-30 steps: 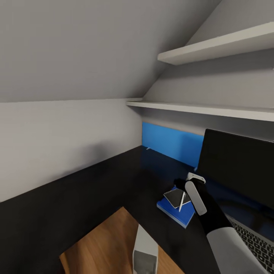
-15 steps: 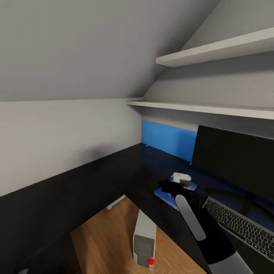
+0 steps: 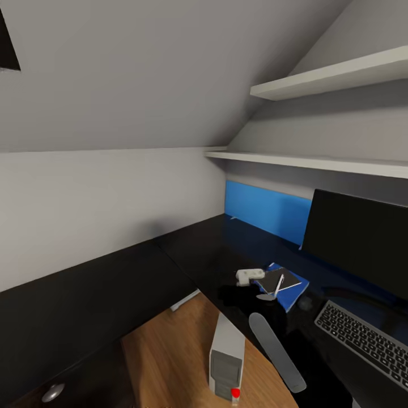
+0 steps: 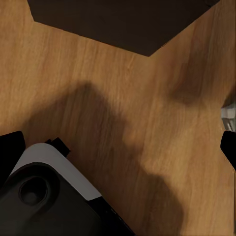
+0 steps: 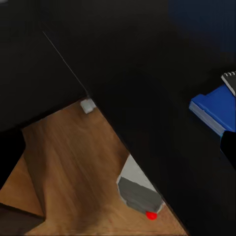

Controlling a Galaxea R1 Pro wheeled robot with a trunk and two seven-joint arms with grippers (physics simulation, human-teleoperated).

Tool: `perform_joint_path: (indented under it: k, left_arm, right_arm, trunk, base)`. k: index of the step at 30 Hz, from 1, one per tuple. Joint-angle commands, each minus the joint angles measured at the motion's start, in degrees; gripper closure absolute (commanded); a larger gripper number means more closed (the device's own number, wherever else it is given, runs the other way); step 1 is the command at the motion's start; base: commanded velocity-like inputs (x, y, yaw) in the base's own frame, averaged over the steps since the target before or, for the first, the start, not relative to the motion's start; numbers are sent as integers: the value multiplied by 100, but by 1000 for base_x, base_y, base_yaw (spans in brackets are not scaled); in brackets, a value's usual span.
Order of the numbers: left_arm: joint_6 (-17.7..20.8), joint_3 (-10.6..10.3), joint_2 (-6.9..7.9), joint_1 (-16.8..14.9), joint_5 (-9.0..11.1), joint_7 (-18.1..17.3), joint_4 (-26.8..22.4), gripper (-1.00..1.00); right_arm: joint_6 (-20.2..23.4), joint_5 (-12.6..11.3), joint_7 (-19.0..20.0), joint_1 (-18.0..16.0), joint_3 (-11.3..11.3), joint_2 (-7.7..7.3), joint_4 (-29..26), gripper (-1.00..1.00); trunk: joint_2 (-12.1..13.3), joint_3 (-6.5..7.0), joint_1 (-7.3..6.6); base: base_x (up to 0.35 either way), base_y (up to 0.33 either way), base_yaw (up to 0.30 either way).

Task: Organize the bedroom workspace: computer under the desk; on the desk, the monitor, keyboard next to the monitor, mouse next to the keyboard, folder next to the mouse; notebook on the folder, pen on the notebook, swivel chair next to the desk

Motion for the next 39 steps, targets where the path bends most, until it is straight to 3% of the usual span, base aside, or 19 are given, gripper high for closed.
perform_joint_path:
  k: [1,2,3,6,7,15,21,34,39]
  left_arm:
    - [-56,-22,8,11,56,19,-26,-100]
    - [-62,-23,9,26,54,18,-41,-100]
    - [-86,-25,12,74,49,9,-81,-100]
    - [-95,-22,12,86,48,3,-90,-100]
    - [-102,-20,13,96,51,-4,-97,-100]
    - [-111,-19,17,99,55,-17,-100,-100]
    - [-120,-19,26,99,55,-15,-106,-100]
    - [-136,13,66,125,146,-2,-58,-100]
    - [-408,35,74,148,195,24,-108,-100]
  right_arm:
    - [24,-43,-57,7,88,-9,-17,-100]
    - [31,-42,-56,20,161,-12,-25,-100]
    - [40,-39,-50,60,427,-20,-48,-100]
    - [43,-38,-38,70,501,-22,-54,-100]
    - [63,-38,186,78,562,-24,-58,-100]
    - [101,-37,574,81,598,-24,-59,-100]
    - [88,-37,603,81,934,-24,-59,-100]
    - [104,-37,615,81,1048,-22,-59,-100]
    - [115,-37,616,81,1054,-17,-59,-100]
  trunk:
    - [-4,-5,1]
    - [-4,-4,1]
    - [-4,-4,1]
    - [-4,-3,1]
    - [-4,-3,1]
    - [-4,-3,1]
    - [-4,-3,1]
    - [-4,-3,1]
    - [-4,-3,1]
  base:
    - [-1,0,267]
    - [-1,0,269]
    - [-131,-30,274]
    - [-200,-52,274]
    - [-304,-74,276]
    - [-326,-25,277]
    - [-339,76,277]
    - [-236,187,277]
    - [-51,64,278]
